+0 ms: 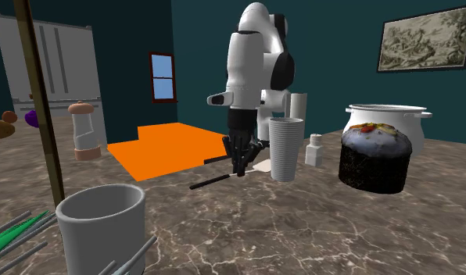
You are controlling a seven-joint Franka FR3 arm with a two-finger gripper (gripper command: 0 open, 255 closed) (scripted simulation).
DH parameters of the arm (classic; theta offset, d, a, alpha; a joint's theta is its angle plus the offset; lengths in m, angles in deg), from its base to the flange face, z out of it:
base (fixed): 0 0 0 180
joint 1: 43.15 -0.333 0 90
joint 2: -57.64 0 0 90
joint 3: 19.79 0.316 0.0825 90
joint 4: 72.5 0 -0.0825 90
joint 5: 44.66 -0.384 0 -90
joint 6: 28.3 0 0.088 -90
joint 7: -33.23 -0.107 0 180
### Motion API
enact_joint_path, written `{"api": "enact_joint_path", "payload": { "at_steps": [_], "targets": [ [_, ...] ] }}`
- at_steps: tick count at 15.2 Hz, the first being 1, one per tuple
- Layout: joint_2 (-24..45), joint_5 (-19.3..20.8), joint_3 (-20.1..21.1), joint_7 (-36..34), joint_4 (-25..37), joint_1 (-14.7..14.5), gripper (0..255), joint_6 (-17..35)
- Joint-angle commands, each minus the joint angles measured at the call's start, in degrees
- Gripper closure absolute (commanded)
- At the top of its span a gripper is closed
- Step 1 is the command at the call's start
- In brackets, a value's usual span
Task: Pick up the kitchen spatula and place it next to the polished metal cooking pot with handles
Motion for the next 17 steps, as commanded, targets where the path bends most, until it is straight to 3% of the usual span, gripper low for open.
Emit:
{"api": "enact_joint_path", "payload": {
  "at_steps": [1, 17],
  "targets": [
    [-0.75, -0.66, 0.21, 0.48, 0.40, 0.18, 255, -0.99],
    [-7.08, -5.95, 1.30, 4.38, 6.30, 1.28, 255, -11.95]
  ]
}}
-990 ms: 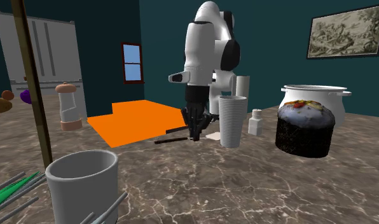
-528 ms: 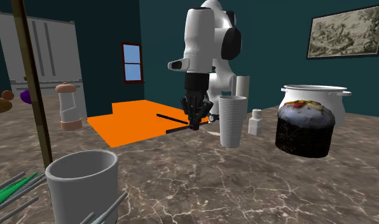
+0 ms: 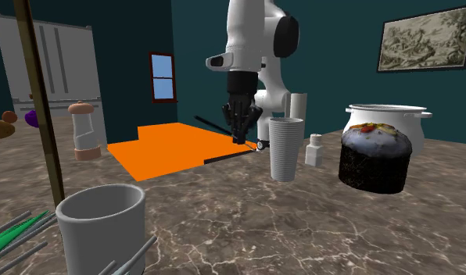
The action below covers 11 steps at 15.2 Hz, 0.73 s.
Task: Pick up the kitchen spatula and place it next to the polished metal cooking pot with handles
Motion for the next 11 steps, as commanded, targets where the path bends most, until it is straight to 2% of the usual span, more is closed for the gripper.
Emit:
{"api": "enact_joint_path", "payload": {
  "at_steps": [1, 11],
  "targets": [
    [-0.49, -0.41, 0.07, 0.26, 1.10, 0.02, 255, -1.51],
    [-2.66, -2.06, 0.14, 1.60, 6.64, 0.26, 255, -8.79]
  ]
}}
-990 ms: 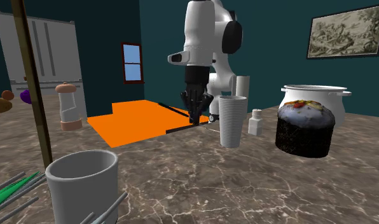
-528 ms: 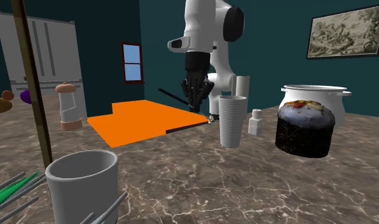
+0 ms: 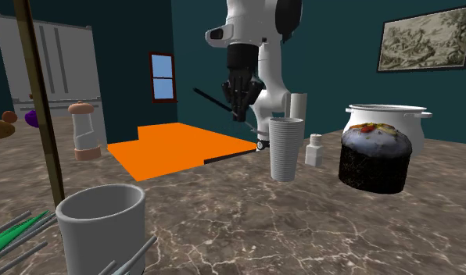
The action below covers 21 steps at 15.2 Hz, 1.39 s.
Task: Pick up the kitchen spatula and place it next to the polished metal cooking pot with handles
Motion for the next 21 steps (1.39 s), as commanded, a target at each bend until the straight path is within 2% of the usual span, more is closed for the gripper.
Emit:
{"api": "enact_joint_path", "payload": {
  "at_steps": [1, 17, 21],
  "targets": [
    [-0.30, -0.24, 0.01, 0.18, 1.30, 0.01, 255, -1.56],
    [-0.60, -0.62, 0.14, 0.78, 12.81, -0.10, 255, -13.31],
    [-9.96, -5.90, 0.21, 1.40, 3.69, -0.28, 255, -11.97]
  ]
}}
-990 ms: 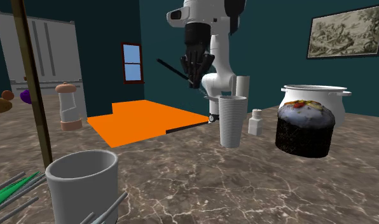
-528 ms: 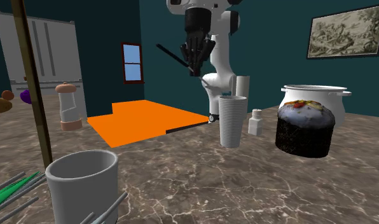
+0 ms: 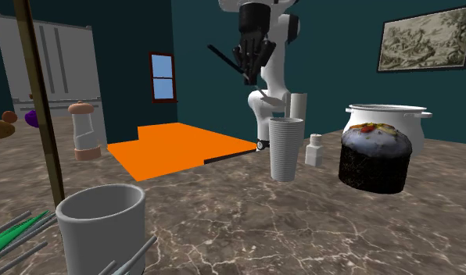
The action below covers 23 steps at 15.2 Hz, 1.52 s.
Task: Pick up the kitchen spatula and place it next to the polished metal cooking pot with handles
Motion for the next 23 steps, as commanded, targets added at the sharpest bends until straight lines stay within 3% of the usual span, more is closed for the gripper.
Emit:
{"api": "enact_joint_path", "payload": {
  "at_steps": [1, 12, 23],
  "targets": [
    [-4.34, -2.46, 0.09, -0.05, -3.62, -0.56, 255, 0.01],
    [-26.62, -13.68, -1.03, -1.40, -20.46, -7.65, 255, -3.00],
    [-44.29, -21.90, 0.31, -8.80, -28.78, -17.58, 255, -11.08]
  ]
}}
